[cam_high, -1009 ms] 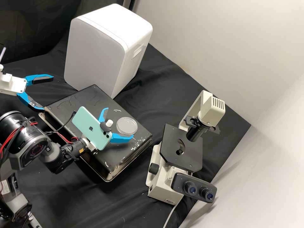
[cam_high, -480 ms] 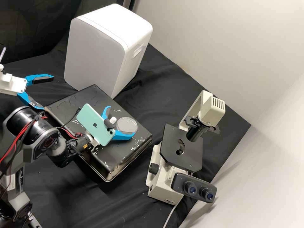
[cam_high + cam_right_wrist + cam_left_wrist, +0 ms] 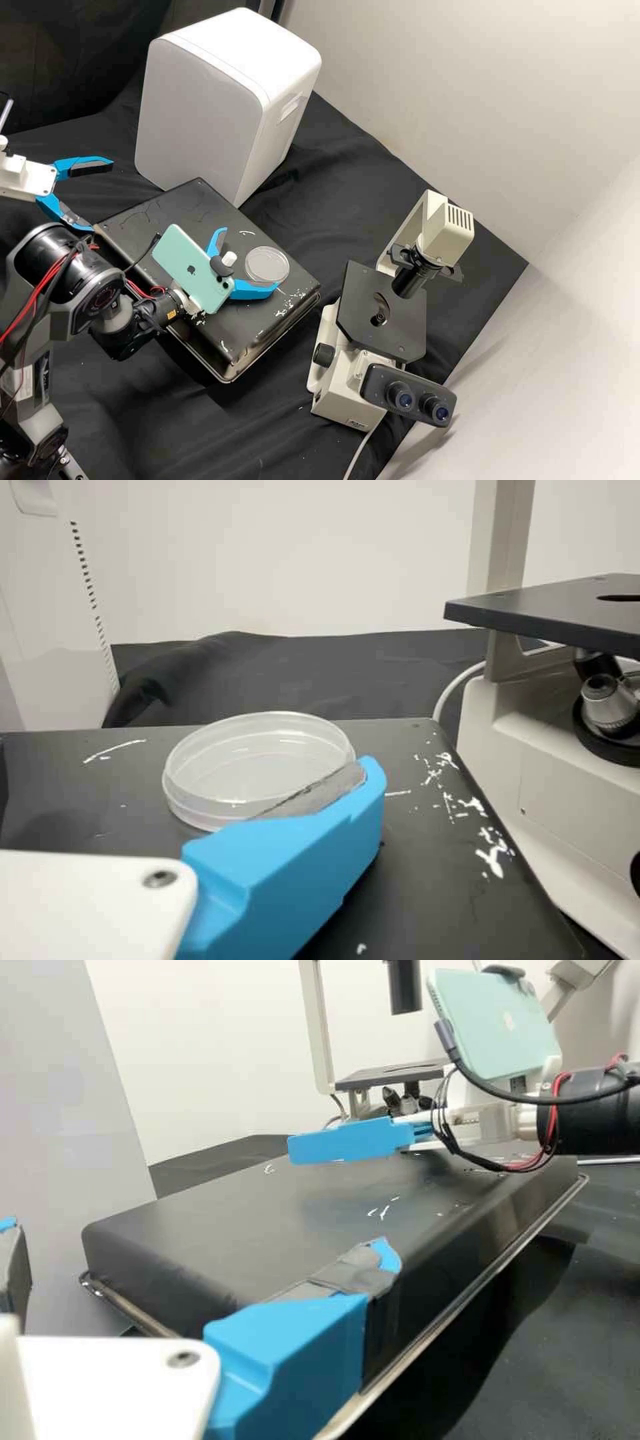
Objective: Place the petri dish on the microscope
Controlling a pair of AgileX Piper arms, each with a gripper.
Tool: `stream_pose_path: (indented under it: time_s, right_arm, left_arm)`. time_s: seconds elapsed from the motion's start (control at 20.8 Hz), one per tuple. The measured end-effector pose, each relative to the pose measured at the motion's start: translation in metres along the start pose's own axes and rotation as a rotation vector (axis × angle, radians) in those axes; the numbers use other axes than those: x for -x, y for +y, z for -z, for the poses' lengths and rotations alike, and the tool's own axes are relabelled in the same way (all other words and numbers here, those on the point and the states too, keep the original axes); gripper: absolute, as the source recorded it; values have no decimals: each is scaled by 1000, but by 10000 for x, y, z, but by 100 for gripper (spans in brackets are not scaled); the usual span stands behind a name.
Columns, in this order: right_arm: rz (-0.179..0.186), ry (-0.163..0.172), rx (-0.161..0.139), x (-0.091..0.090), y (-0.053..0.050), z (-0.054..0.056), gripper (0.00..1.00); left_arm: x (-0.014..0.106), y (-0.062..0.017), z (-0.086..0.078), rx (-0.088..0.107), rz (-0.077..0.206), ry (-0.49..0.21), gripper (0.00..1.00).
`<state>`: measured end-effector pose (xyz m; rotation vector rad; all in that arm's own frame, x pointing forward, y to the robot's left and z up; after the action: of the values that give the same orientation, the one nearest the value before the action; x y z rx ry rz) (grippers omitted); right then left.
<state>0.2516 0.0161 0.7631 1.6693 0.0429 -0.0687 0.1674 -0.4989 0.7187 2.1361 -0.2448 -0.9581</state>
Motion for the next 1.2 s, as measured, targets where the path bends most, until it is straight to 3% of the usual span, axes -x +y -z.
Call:
stream_pose_path:
  time_s: [0.24,0.48,0.82,1.2]
  right_arm:
    - [-34,-25,-2,-6,82,-65,100]
    - [-52,-71,-3,-73,116,-189,100]
    - [-69,-83,-6,-203,126,-236,100]
    - [-76,-71,6,-348,86,-209,100]
  left_arm:
    - [-3,-5,-9,0,3,-5,100]
    - [-10,-16,-23,2,9,-13,100]
    - [-17,-34,-27,5,17,-16,100]
    - [-17,-34,-27,5,17,-16,100]
